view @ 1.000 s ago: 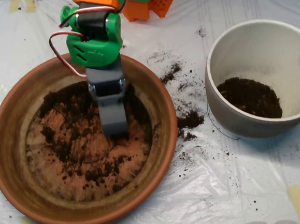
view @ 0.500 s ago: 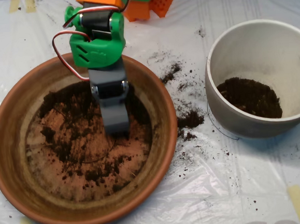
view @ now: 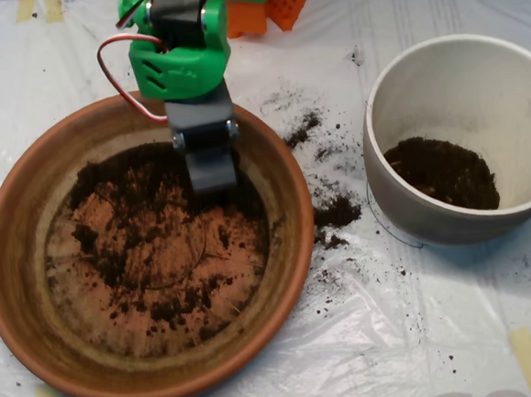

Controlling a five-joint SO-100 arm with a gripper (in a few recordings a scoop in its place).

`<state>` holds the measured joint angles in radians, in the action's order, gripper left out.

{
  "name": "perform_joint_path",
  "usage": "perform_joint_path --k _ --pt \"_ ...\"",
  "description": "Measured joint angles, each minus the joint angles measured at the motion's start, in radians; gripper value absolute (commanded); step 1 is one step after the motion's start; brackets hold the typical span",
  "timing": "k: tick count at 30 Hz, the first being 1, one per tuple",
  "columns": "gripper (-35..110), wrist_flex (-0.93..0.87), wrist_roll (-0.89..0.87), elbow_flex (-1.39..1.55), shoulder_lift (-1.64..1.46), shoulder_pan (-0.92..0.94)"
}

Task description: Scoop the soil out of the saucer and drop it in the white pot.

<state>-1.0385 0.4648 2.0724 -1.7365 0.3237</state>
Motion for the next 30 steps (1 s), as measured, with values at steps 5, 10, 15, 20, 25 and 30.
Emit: perform_joint_path --k 5,10,15,20,25,30 --pt "-1 -0.179 -0.066 -0.156 -0.126 -0.101" --pt "-1 -0.311 -0.135 -0.311 -0.238 -0.210" --pt "-1 -0.371 -0.173 -0.405 -0.314 -0.314" --pt "-1 -0.373 -0.190 -0.459 -0.327 -0.403" --pt "-1 -0.373 -0.190 -0.526 -0.279 -0.506" --pt "0 -0.376 -0.173 -0.634 -0.195 -0.634"
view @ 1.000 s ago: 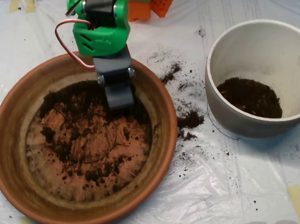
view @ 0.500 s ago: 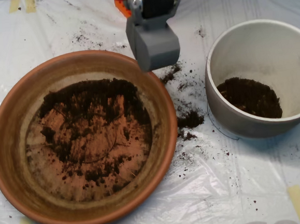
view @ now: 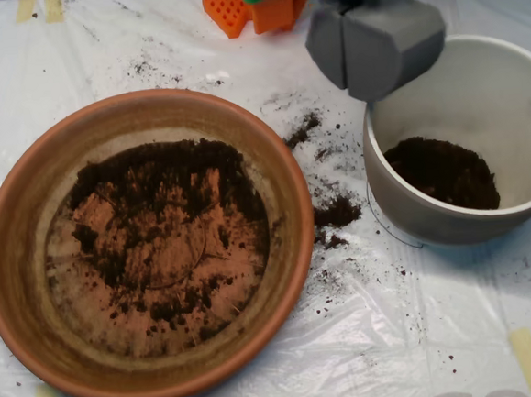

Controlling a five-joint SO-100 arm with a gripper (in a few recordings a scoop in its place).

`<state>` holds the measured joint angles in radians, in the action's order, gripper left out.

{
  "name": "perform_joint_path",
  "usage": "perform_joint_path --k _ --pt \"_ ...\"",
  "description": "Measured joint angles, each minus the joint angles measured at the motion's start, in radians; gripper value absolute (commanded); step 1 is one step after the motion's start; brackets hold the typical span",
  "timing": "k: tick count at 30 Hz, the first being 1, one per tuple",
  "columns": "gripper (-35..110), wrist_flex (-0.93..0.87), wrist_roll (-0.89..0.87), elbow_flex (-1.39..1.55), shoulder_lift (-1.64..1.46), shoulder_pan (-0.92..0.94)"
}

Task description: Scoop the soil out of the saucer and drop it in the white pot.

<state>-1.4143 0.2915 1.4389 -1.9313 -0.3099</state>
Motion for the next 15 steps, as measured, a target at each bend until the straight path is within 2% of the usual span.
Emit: perform_joint_path --k 4,5,7,9,15 --pt "3 -0.011 0.015 -0.075 0.075 -0.092" --pt "8 -0.011 0.015 -0.091 0.092 -0.110" --pt "27 -0.009 0.011 -0.124 0.126 -0.132" --pt "35 -0.009 0.000 -0.138 0.153 -0.137" --pt "32 0.014 -0.026 -0.130 0.167 -0.130"
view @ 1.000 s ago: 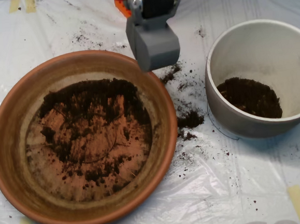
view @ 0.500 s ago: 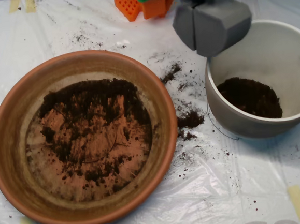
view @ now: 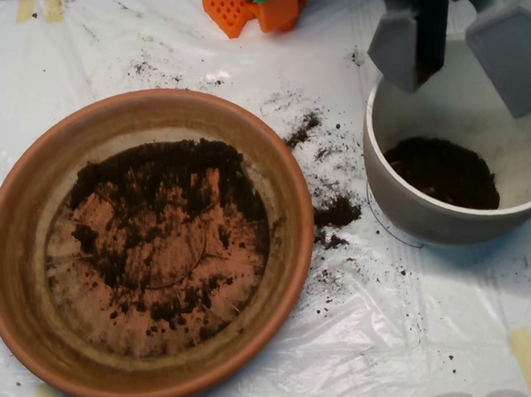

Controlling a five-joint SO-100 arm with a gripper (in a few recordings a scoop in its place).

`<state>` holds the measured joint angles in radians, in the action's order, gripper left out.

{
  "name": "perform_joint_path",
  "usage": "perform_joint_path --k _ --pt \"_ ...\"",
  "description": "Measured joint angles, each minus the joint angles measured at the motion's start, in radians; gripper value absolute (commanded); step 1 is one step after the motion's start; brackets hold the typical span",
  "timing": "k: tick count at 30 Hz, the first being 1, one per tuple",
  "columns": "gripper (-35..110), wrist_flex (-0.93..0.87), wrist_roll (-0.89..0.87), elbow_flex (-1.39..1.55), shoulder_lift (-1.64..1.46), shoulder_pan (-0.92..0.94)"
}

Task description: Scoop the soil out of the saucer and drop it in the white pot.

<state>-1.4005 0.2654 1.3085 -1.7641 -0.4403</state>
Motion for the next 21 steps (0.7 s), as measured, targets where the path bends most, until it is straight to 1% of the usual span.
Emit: perform_joint_path --k 6,10,16,21 --pt "30 0.011 -0.002 0.052 -0.008 0.017" --pt "28 -0.008 -0.029 0.060 -0.086 0.037" --pt "24 -0.008 -0.051 0.184 -0.314 0.061" --pt "16 0.064 -0.028 0.463 -0.601 0.106"
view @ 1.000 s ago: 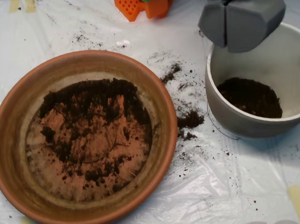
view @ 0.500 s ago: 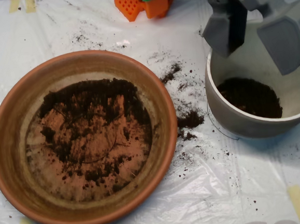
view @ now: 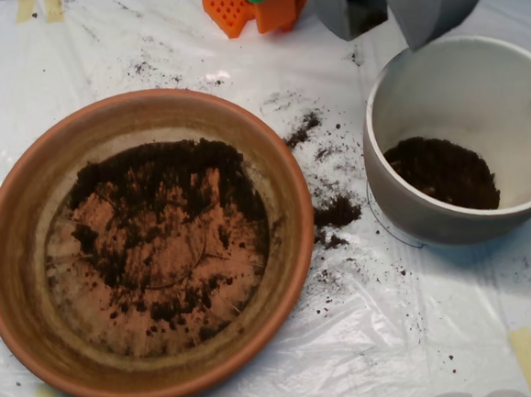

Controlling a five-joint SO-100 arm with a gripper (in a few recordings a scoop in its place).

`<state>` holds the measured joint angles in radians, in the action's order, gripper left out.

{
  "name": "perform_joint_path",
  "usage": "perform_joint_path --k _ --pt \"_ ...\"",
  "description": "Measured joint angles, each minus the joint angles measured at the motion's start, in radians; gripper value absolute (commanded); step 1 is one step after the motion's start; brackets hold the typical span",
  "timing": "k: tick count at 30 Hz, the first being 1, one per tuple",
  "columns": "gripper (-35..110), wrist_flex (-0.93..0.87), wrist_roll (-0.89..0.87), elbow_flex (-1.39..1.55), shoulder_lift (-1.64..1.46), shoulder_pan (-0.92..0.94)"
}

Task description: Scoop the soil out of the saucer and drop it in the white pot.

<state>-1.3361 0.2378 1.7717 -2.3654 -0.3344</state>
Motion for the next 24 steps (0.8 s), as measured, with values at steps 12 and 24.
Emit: perform_joint_path --k 12,24 --pt "0 0.103 0.009 0.621 -0.638 0.057" --pt "3 0.179 -0.074 0.971 -0.885 0.051"
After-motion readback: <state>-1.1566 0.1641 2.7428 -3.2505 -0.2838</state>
